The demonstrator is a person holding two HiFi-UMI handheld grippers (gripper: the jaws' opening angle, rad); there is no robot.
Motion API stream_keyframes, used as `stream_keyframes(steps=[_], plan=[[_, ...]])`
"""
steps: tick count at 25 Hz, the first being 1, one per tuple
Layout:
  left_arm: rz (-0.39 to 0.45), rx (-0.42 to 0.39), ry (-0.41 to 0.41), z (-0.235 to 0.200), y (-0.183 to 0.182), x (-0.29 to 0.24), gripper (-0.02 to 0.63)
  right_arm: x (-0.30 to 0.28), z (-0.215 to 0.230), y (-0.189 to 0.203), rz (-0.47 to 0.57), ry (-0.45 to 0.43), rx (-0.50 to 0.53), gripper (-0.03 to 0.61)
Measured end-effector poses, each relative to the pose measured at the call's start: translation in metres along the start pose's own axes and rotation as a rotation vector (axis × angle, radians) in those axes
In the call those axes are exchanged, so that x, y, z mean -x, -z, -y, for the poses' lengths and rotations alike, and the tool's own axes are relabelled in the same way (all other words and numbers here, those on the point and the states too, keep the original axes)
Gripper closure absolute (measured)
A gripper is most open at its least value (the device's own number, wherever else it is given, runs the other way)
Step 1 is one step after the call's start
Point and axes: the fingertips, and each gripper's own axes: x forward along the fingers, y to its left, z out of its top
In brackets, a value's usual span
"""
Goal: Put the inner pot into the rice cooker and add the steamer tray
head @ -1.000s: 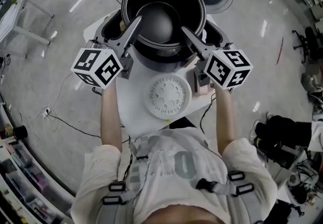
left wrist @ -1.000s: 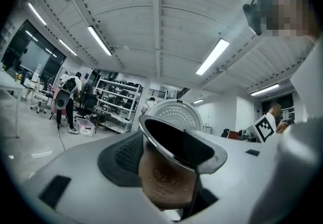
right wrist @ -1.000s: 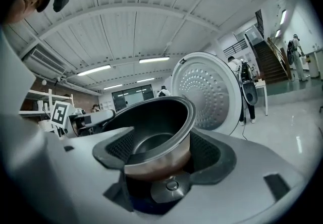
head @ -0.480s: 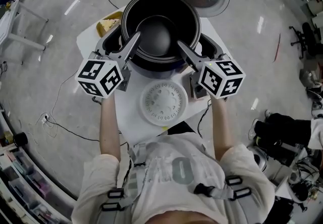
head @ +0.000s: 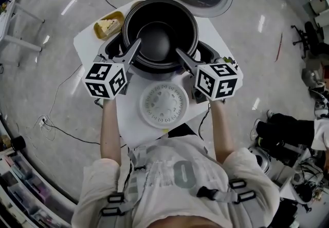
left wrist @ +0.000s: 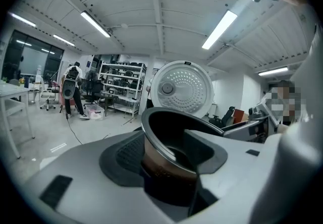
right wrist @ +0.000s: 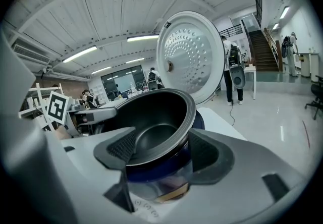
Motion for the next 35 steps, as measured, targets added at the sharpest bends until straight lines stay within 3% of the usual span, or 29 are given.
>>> stream_keyframes(steps=[7,11,19,24,26,28,32,35], plan=[[-0.042,-0.019,-0.009,-0.003,0.011,-0.005,0.365,-0.003,0.003,0.013,-0.033,0.042,0.038,0.267],[-0.07,-0.034,-0.033,-0.006,0.024,-0.007,0.365,-0.004,0.003,0.013,-0.027,0.08,0.119,0.261],[-0.055,0.008,-0.029,-0.01,0.037,-0.006,0.364,-0.007,0.003,0.018,0.005,0.109,0.134,0.259],[-0.03,0.021,-0.036,-0.012,0.034,-0.008,0.364,-0.009,0.006,0.018,0.032,0.242,0.246,0.279],[-0.011,0.017,-0.047,-0.011,0.033,-0.007,0.365,-0.008,0.005,0.018,0.042,0.257,0.249,0.29],[-0.001,-0.014,-0.067,-0.012,0.031,-0.005,0.365,-0.008,0.005,0.018,0.042,0.248,0.223,0.287],[-0.007,-0.163,-0.135,-0.013,0.029,-0.006,0.365,-0.01,0.005,0.016,0.049,0.244,0.21,0.279],[0.0,-0.156,-0.134,-0.012,0.029,-0.006,0.364,-0.009,0.005,0.016,0.051,0.247,0.211,0.279]])
